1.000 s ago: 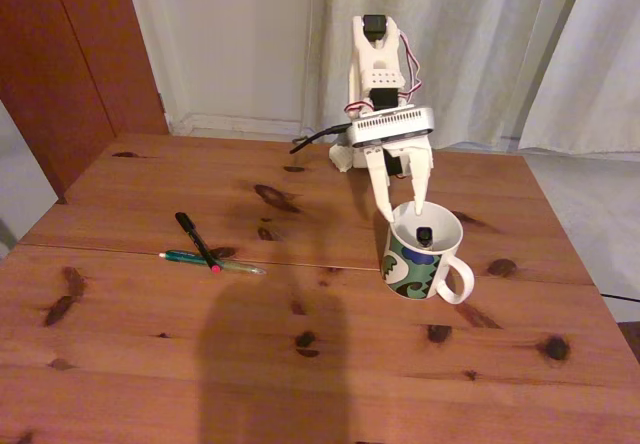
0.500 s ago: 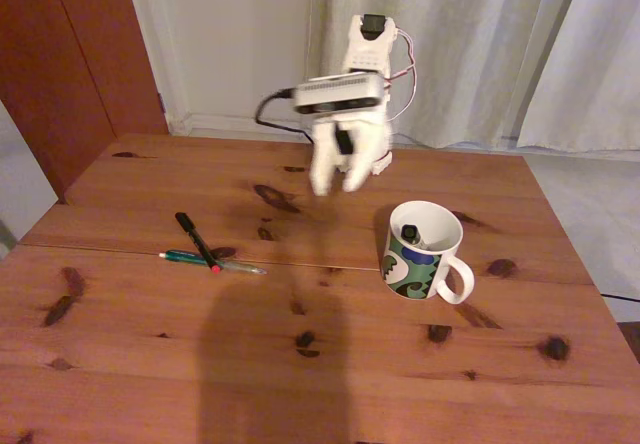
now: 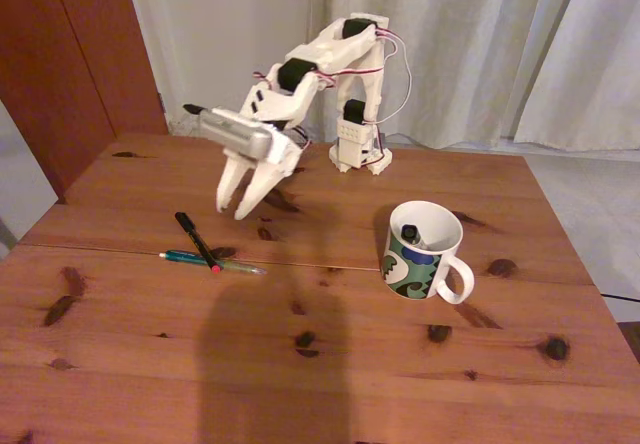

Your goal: Clean up the desk and place the pens and markers into the cup

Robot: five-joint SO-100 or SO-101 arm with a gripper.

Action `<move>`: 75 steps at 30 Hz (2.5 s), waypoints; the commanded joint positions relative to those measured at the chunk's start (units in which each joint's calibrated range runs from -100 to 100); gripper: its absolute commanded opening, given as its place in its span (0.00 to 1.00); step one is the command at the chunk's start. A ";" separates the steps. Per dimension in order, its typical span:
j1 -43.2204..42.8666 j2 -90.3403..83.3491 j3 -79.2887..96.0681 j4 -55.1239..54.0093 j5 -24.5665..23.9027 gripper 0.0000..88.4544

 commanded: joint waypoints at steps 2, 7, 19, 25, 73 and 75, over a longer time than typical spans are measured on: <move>2.69 0.41 -3.40 0.29 2.30 0.15; 5.59 0.41 -1.86 0.29 4.55 0.04; 10.49 0.41 -1.23 -0.32 12.20 0.01; 13.31 0.74 2.74 -13.22 15.92 0.01; 14.91 19.44 -32.52 37.71 -41.70 0.01; 15.80 23.00 -36.04 37.79 -41.70 0.01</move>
